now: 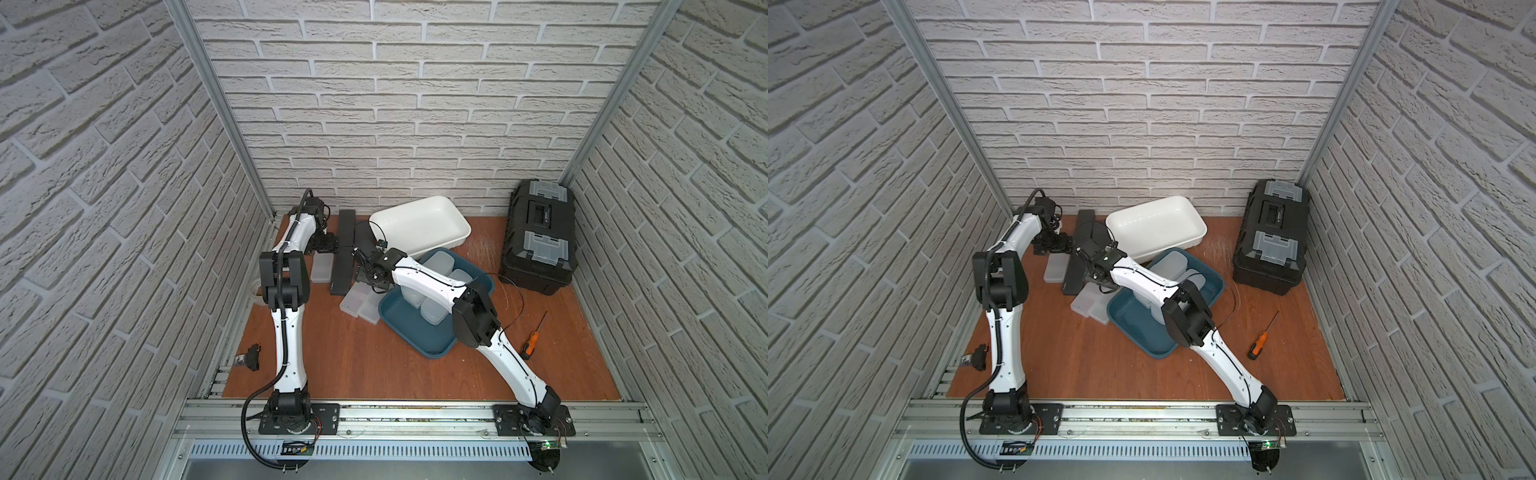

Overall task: Place the pencil cases by color into the storage box
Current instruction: Pick up the pencil case from the center of the board.

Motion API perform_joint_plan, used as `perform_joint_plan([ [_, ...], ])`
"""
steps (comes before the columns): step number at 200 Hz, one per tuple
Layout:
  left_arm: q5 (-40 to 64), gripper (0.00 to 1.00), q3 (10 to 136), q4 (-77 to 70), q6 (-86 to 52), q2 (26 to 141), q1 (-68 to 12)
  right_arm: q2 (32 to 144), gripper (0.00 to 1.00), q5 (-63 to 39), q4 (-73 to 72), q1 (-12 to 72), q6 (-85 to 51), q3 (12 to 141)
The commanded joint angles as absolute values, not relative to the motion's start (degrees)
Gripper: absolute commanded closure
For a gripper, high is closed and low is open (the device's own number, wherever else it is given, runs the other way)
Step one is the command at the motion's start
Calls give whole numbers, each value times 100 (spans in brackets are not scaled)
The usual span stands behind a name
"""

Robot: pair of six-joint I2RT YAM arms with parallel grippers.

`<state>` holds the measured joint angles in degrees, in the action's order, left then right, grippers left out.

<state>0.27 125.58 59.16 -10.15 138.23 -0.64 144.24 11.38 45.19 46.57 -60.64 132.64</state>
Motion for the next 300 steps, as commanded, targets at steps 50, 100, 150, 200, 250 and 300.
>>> perform_joint_plan([
  [50, 62, 15, 12990, 6788, -1049, 14072, -33, 14046, 26, 1039, 4202, 4702, -6003, 13052],
  [100, 56, 16, 13039, 6846, -1028, 14095, -26, 14018, 26, 976, 4088, 4702, -6021, 12902],
  [150, -26, 25, 13222, 7026, -1000, 14184, -68, 14063, 26, 895, 4009, 4703, -6047, 12911],
  [200, 0, 26, 13508, 7280, -1000, 14346, -75, 14063, 25, 853, 4007, 4702, -6038, 12881],
  [250, 0, 21, 13658, 7570, -1044, 14422, -85, 13908, 25, 769, 3829, 4702, -6044, 12606],
  [300, -25, 15, 13586, 7708, -1040, 14376, -110, 13492, 25, 573, 3349, 4702, -6029, 11942],
])
